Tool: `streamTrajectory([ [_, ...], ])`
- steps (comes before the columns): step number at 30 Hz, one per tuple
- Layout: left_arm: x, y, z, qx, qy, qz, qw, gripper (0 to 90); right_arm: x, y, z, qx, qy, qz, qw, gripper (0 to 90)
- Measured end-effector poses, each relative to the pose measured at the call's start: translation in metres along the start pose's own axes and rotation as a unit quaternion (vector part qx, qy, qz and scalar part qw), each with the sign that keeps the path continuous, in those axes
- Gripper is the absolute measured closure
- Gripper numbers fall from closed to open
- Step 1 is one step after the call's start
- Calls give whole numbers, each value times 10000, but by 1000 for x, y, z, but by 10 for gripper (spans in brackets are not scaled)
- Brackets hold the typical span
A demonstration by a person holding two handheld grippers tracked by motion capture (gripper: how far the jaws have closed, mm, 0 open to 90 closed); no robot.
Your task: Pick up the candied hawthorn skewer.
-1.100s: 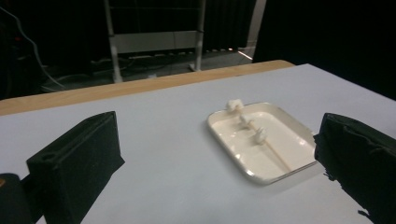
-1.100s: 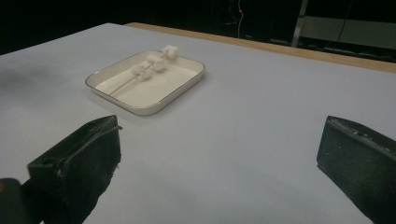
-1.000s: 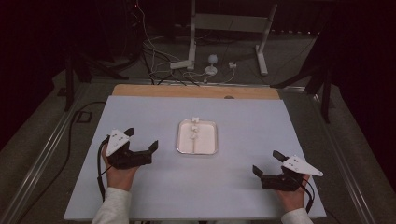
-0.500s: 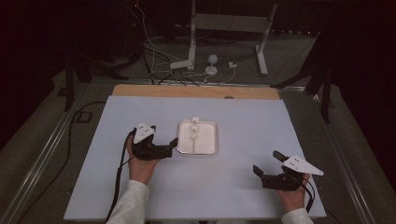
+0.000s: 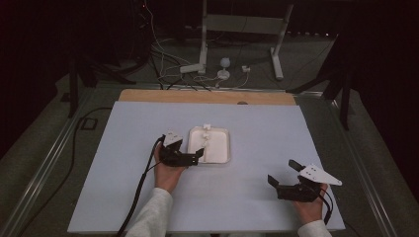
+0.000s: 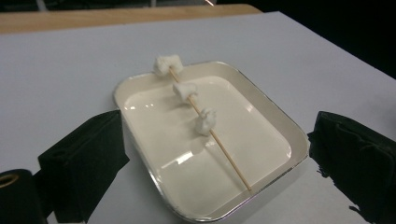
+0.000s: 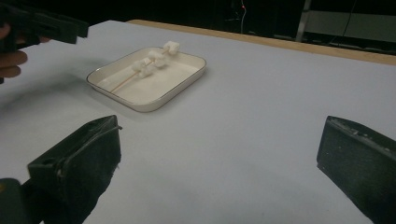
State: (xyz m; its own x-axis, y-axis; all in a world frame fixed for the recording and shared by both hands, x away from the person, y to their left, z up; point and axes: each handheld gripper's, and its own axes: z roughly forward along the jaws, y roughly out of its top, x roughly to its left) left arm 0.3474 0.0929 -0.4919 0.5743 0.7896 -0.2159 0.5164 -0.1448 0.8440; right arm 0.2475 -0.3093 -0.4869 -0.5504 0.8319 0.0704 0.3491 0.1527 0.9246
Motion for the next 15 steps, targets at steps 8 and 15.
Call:
streamTrajectory([
  [8,-5,-4,22,257,-86,-61,9996,74,0,0,0,10,-3,5,10000,0],
  [15,-8,-8,38,483,7,-79,9988,118,-1,0,0,13,-12,14,10000,0],
])
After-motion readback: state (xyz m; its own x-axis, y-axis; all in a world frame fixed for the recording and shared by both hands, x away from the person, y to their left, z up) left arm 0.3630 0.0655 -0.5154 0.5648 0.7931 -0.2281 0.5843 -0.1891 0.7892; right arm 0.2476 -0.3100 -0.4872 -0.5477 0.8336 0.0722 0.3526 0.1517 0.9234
